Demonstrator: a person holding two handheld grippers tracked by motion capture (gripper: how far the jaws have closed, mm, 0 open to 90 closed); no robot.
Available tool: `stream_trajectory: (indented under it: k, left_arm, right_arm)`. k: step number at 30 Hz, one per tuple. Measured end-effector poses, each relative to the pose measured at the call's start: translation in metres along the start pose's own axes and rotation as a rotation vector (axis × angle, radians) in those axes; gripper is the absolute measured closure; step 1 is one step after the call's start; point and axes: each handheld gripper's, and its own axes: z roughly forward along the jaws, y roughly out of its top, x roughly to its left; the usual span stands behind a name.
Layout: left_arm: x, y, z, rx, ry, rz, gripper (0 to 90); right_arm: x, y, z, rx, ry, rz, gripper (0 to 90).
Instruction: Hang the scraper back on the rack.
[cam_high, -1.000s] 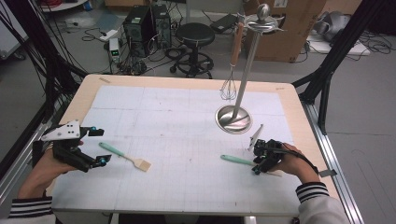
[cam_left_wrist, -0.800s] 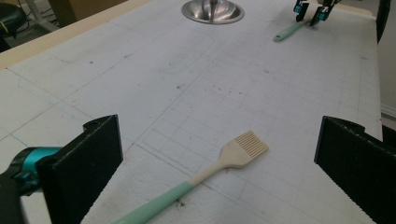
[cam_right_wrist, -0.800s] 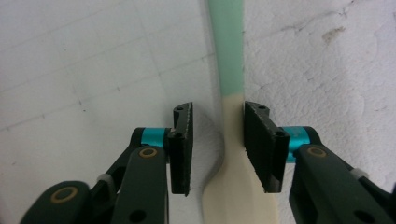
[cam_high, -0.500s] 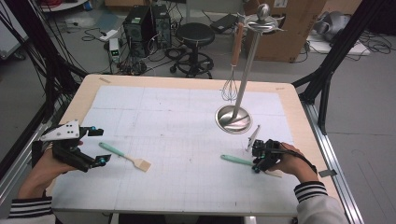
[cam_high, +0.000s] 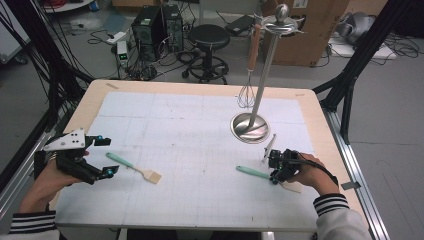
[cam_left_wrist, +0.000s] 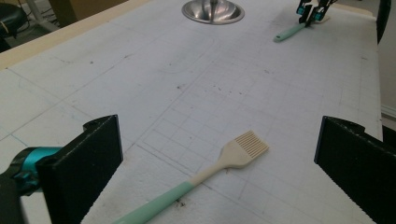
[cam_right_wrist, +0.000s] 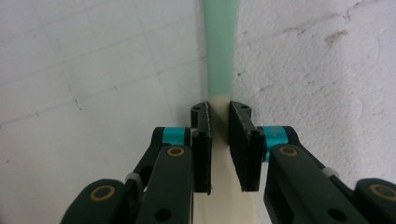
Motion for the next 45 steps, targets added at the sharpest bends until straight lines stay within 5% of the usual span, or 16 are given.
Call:
stream_trajectory:
  k: [10, 18, 27, 35, 45]
  left_arm:
    - [0.001, 0.0, -0.001, 0.0, 0.001, -0.003, 1.6]
    - [0.001, 0.0, 0.0, 0.003, 0.001, -0.003, 1.7]
    - [0.002, -0.001, 0.0, -0.003, 0.011, -0.002, 1.7]
    - [0.003, -0.002, 0.001, -0.004, 0.005, -0.008, 1.6]
    - [0.006, -0.004, 0.001, -0.021, 0.014, -0.019, 1.7]
  right_arm:
    - [0.0, 0.001, -0.002, -0.006, 0.009, 0.011, 80.3]
    - [-0.001, -0.012, -0.032, -0.195, 0.017, 0.055, 80.3]
    - [0.0, -0.025, -0.079, -0.507, 0.021, 0.085, 80.2]
    - [-0.003, -0.037, -0.112, -0.623, 0.017, 0.1, 80.2]
    - [-0.011, -0.05, -0.14, -0.69, -0.002, 0.121, 80.2]
